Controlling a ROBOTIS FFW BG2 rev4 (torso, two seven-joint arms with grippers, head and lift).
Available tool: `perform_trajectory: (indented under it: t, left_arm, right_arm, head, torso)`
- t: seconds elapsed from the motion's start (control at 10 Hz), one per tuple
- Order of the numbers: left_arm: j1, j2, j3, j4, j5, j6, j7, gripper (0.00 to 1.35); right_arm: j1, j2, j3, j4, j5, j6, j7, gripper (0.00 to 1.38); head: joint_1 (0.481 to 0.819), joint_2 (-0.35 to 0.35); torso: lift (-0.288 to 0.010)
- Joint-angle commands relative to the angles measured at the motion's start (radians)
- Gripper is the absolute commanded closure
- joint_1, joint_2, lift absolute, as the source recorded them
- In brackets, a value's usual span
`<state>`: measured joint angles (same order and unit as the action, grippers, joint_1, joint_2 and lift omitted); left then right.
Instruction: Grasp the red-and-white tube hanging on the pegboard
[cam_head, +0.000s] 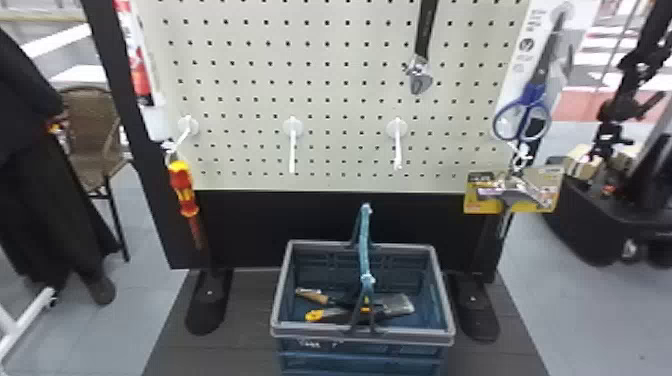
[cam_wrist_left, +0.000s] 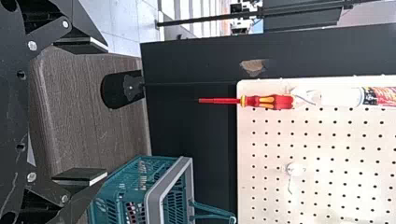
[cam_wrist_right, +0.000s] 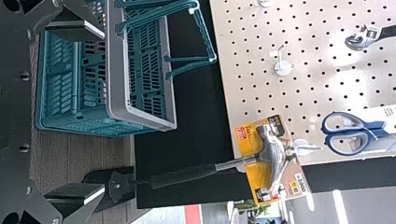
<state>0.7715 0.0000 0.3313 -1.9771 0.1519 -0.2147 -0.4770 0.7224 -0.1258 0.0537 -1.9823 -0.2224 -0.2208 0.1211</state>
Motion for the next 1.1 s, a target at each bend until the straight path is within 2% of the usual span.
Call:
perform_trajectory:
  t: [0.0,0.5,0.8,1.0]
  left_arm:
    - [-0.002,-0.003,-0.002,0.000,0.000,0.006,0.000,0.34]
    - [-0.019,-0.003,-0.012,-0.010,0.012,0.037,0.000,0.34]
    - [-0.101,-0.003,-0.057,-0.108,0.025,0.152,-0.006,0.34]
    - [-0.167,-0.003,-0.049,-0.236,0.014,0.278,-0.015,0.34]
  right_arm:
    - [0.000,0.000,0.000,0.000,0.000,0.000,0.000,0.15]
    - [0.000,0.000,0.000,0.003,0.000,0.001,0.000,0.15]
    - [0.000,0.000,0.000,0.003,0.000,0.003,0.000,0.15]
    - [0.002,-0.002,0.000,0.003,0.000,0.003,0.000,0.15]
  head:
    - [0.549,0.000]
    - [0.549,0.000]
    - [0.549,0.000]
    - [0.549,0.000]
  torso:
    - [-0.100]
    - [-0.100]
    - [-0.100]
    - [-0.100]
